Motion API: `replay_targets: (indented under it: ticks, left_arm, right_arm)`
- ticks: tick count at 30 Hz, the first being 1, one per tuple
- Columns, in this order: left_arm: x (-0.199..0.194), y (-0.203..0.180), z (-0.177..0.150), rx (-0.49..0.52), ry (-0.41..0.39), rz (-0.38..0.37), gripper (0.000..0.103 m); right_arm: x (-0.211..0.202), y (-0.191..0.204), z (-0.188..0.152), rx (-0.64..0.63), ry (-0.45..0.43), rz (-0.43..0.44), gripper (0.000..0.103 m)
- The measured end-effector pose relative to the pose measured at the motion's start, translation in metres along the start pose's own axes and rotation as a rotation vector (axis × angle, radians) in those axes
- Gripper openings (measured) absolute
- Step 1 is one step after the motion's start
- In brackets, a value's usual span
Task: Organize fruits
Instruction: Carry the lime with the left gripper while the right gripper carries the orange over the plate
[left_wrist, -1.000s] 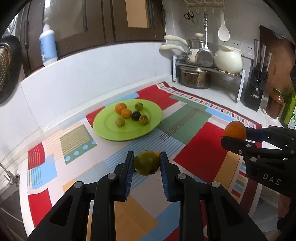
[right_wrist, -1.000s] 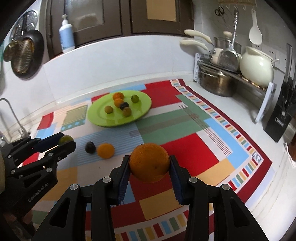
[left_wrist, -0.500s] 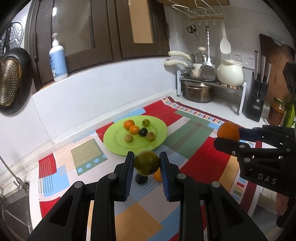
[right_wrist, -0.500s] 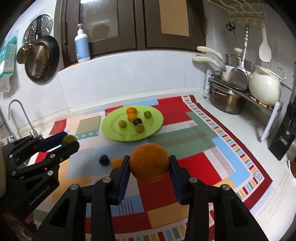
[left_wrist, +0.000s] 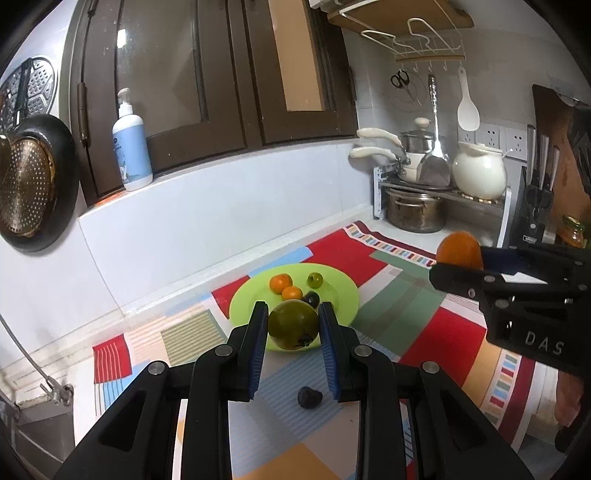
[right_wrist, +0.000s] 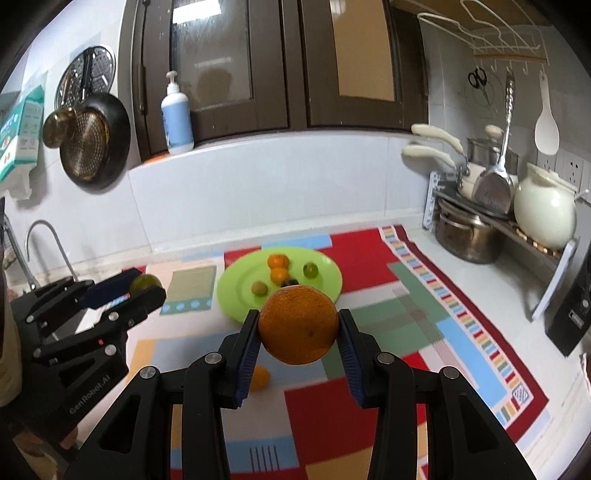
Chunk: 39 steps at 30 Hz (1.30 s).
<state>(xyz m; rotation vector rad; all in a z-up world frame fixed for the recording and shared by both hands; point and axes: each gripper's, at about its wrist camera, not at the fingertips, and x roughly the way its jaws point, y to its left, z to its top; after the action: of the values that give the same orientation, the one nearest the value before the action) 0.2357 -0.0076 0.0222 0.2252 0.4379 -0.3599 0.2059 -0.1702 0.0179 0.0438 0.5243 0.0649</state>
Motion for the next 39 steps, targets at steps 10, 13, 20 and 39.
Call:
replay_targets:
  ticks: [10, 13, 20, 39]
  left_arm:
    - [0.021, 0.012, 0.022, -0.018, -0.019, -0.002, 0.028]
    - [0.029, 0.017, 0.029, -0.020, -0.023, 0.006, 0.028]
    - [0.051, 0.028, 0.038, -0.040, -0.011, 0.016, 0.028]
    - [0.144, 0.055, 0.044, -0.090, 0.118, -0.027, 0.028]
  right_arm:
    - [0.021, 0.002, 0.030, -0.008, -0.038, 0.013, 0.042]
    - [0.030, 0.002, 0.038, -0.014, -0.042, 0.018, 0.042]
    - [0.053, 0.007, 0.055, -0.035, -0.042, 0.037, 0.042]
    - [0.152, -0.001, 0.068, -0.035, 0.073, 0.080, 0.042]
